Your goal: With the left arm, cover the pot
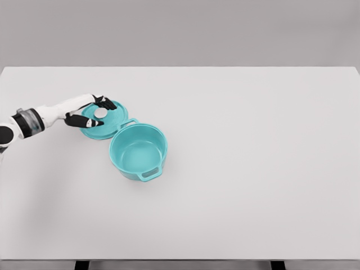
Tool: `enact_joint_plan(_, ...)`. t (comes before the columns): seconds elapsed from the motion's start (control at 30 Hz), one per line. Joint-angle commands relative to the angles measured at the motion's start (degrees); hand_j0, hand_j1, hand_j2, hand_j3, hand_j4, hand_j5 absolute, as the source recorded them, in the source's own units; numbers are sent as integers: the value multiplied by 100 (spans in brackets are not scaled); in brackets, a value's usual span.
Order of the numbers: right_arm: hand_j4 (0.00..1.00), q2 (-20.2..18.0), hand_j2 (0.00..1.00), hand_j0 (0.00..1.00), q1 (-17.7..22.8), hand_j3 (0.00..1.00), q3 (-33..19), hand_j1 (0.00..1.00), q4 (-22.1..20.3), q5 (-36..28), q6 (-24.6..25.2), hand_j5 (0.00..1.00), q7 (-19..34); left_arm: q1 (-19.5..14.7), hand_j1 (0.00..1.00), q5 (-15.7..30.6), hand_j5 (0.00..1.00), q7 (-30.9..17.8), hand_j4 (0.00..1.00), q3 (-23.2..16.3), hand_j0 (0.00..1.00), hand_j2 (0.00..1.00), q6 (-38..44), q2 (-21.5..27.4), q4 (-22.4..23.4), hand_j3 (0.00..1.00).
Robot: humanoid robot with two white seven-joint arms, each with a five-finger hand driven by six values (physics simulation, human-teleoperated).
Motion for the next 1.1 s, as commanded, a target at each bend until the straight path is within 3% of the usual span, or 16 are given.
enact_joint_plan(0.0,100,0,100,100,0,100,-1,100,0,3,0,100,5,9,58,-13,58,-3,58,-19,58,58,-1,-8,16,58)
enact_joint_plan(0.07,100,0,100,100,0,100,-1,100,0,3,0,100,-3,18,56,-13,56,-3,56,-19,56,56,-1,-8,16,56)
enact_joint_plan(0.17,100,0,100,100,0,100,-1,100,0,3,0,100,-3,88,44,-4,44,-3,44,-19,44,44,-1,18,7,44)
enact_joint_plan(0.47,100,0,100,100,0,100,-1,100,0,3,-1,100,-3,62,42,31,42,-29,42,86,42,42,-1,97,-63,42)
enact_joint_plan(0.63,100,0,100,100,0,100,-1,100,0,3,0,100,6,-35,42,58,42,-29,42,288,42,42,-1,229,-327,42)
enact_joint_plan(0.73,100,0,100,100,0,100,-1,100,0,3,-1,100,-3,-61,43,102,43,-20,43,297,43,43,-1,606,-862,43)
enact_joint_plan(0.8,100,0,100,100,0,100,-1,100,0,3,0,100,-3,-70,42,242,42,-3,42,297,42,42,-1,984,-1469,42)
enact_joint_plan(0.9,100,0,100,100,0,100,-1,100,0,3,-9,100,-3,-61,42,304,42,6,42,297,42,42,-1,1178,-1768,42)
enact_joint_plan(1.07,100,0,100,100,0,100,-1,100,0,3,-1,100,6,-26,43,401,43,15,43,200,43,43,-1,1705,-2647,43)
